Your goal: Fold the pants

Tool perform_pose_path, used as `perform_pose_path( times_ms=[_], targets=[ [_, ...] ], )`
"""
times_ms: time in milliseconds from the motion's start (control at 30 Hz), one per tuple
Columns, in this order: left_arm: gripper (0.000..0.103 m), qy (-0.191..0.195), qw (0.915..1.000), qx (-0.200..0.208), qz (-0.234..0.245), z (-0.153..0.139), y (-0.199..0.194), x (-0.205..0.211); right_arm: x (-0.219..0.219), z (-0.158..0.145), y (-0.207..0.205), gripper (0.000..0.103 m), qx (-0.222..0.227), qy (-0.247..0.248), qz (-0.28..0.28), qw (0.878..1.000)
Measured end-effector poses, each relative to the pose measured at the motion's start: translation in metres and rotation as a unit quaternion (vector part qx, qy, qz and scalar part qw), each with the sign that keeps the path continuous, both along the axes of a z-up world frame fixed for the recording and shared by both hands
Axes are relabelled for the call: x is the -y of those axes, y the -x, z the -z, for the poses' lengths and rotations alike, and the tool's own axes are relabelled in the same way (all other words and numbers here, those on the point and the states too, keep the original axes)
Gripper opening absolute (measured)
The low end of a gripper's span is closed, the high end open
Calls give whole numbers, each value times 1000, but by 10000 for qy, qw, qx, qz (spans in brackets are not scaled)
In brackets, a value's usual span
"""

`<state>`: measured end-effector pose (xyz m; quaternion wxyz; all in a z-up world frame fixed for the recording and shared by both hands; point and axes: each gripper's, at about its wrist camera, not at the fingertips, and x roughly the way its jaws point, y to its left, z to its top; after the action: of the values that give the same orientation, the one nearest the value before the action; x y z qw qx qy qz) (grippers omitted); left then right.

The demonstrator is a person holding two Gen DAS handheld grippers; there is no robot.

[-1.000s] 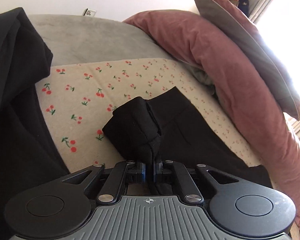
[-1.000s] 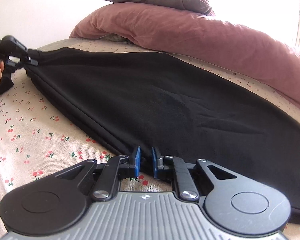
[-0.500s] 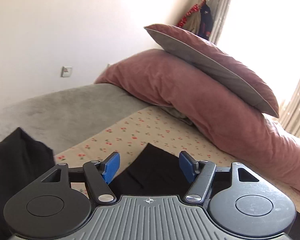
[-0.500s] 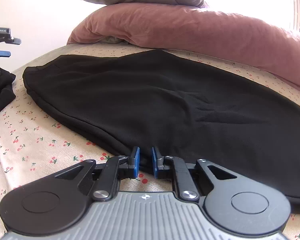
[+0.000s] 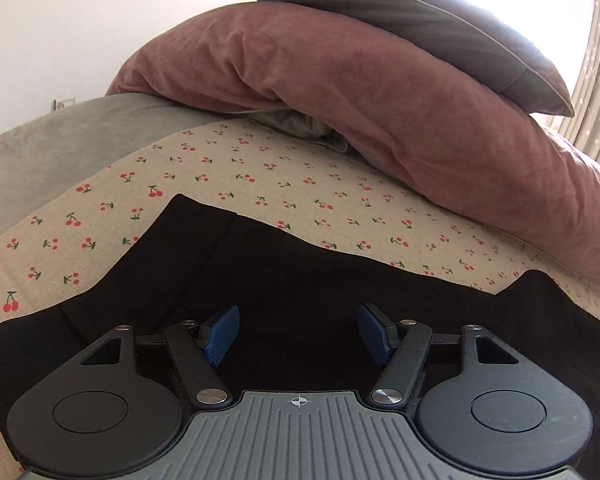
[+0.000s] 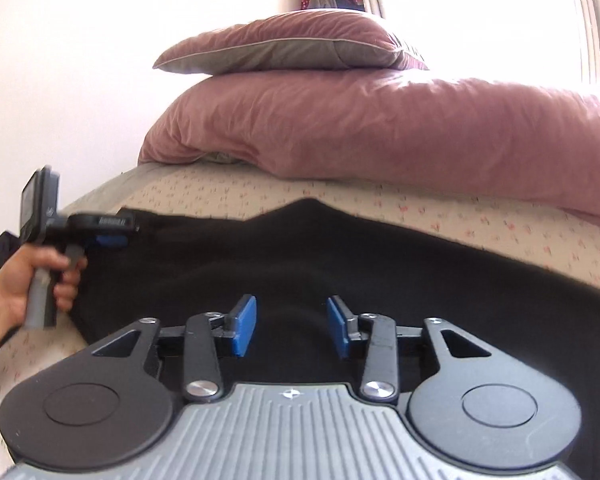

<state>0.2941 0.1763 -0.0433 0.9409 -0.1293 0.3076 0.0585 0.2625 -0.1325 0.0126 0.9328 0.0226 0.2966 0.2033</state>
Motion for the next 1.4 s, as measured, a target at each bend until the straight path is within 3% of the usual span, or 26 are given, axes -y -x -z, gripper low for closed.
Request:
perform_pose_path(
  times_ms=[167, 233, 300, 400, 433, 467, 500, 600, 700, 833, 900, 1000, 1100, 1167, 1200, 1267, 1333, 1400],
  targets=[
    [66, -535, 9985, -27, 75, 4, 0, 16, -63, -6, -141, 39, -333, 535, -29, 9980],
    [66, -528, 9986, -26, 89, 5, 0, 15, -80, -2, -177, 41, -412, 753, -23, 9963],
    [66, -462, 9989, -30, 80, 5, -1, 13, -94, 6, -199, 54, -474, 983, -1, 9940],
    [66, -511, 9986, -48, 114, 6, -2, 14, -107, 30, -225, 54, -852, 1365, -20, 9870],
    [66, -532, 9985, -56, 121, 5, -3, 15, -110, 36, -227, 52, -950, 1424, -55, 9852],
    [66, -540, 9984, -60, 124, 5, -3, 15, -111, 40, -227, 43, -1046, 1388, -159, 9847],
    [66, -545, 9984, -64, 128, 5, -3, 15, -112, 42, -226, 28, -1087, 1343, -236, 9847],
    [66, -549, 9984, -66, 133, 5, -3, 15, -114, 44, -217, 0, -1061, 1466, -258, 9832],
    [67, -502, 9986, -59, 130, 5, -3, 13, -119, 37, -211, 0, -909, 1562, -267, 9832],
    [66, -292, 9996, 13, 43, 2, -1, 7, -114, 16, -205, 0, -526, 1330, -114, 9897],
    [60, -233, 9996, 80, -112, 0, 1, 3, -115, 12, -202, 0, -327, 1334, 7, 9905],
    [52, -128, 9995, 81, -276, 0, 1, -3, -119, 24, -202, 0, -147, 1451, 363, 9886],
    [52, -183, 9995, 79, -256, 0, 1, -2, -130, 65, -215, 0, -390, 1797, 494, 9817],
    [52, -131, 9994, 101, -310, 0, 3, -3, -144, 75, -206, 0, 81, 2384, 397, 9703],
    [52, -90, 9993, 110, -354, -2, 4, -4, -143, 70, -203, 9, 106, 2363, 504, 9703],
    [52, -113, 9989, 127, -441, -7, 7, -3, -127, 54, -199, 23, 19, 1906, 800, 9784],
    [54, -191, 9987, 304, -352, -16, 9, 1, -97, 33, -184, 24, 175, 1263, 1207, 9845],
    [62, -167, 9983, 539, -111, -24, 10, 7, -78, 22, -167, 26, 225, 893, 1219, 9883]
  ],
)
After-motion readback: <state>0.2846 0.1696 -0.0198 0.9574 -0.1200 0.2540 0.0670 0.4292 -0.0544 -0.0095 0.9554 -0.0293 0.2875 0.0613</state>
